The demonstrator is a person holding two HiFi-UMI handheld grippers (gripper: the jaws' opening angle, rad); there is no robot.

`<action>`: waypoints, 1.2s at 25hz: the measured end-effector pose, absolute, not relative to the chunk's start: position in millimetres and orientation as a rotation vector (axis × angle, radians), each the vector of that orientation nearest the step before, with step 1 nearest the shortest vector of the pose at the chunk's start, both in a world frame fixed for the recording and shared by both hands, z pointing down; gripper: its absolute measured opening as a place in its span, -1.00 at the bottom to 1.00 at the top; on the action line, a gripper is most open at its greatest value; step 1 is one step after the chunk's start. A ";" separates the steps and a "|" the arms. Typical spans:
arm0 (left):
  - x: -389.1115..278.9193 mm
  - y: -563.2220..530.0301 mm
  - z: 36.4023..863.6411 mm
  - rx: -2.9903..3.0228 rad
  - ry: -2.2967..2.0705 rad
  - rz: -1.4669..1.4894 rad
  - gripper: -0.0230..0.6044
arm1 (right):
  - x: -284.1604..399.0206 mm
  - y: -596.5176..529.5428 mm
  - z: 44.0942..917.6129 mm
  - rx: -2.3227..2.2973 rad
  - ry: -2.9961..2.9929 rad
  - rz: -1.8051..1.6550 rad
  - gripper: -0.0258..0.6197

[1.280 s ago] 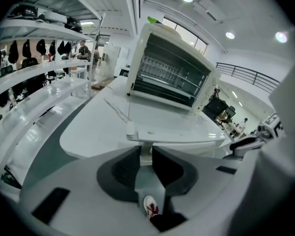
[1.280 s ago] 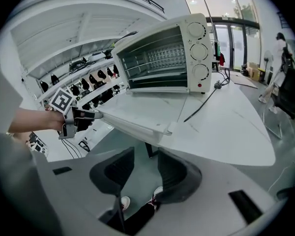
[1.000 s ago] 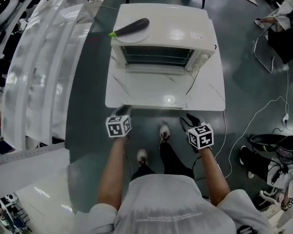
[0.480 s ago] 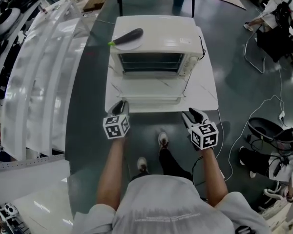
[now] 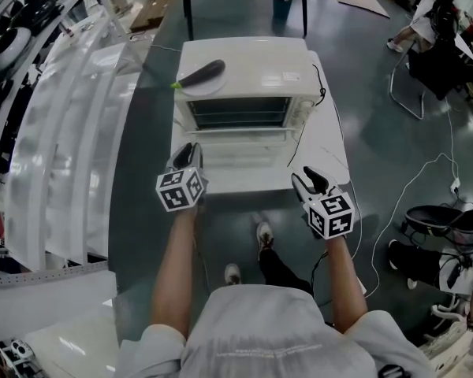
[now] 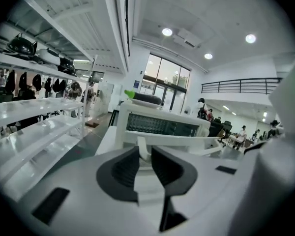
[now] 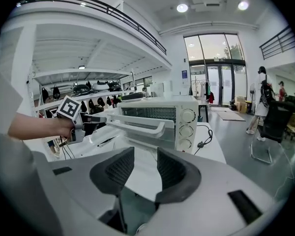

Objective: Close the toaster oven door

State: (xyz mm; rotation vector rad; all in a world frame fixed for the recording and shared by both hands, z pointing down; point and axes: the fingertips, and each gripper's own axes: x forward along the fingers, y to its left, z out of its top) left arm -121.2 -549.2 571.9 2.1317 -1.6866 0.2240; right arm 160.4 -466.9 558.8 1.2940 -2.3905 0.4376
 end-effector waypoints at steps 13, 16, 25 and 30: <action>-122.0 -620.3 533.1 2.165 -1.760 0.296 -0.69 | 164.3 -508.3 539.2 1.308 -2.404 0.406 -0.48; -123.7 -627.6 531.6 2.162 -1.779 0.316 -0.69 | 166.6 -514.1 535.5 1.323 -2.400 0.400 -0.48; -127.0 -627.5 532.3 2.152 -1.757 0.232 -0.69 | 188.6 -509.1 522.8 1.391 -2.386 0.352 -0.48; -133.6 -608.9 502.6 2.204 -1.698 0.126 -0.69 | 189.3 -504.7 489.8 1.444 -2.403 0.266 -0.48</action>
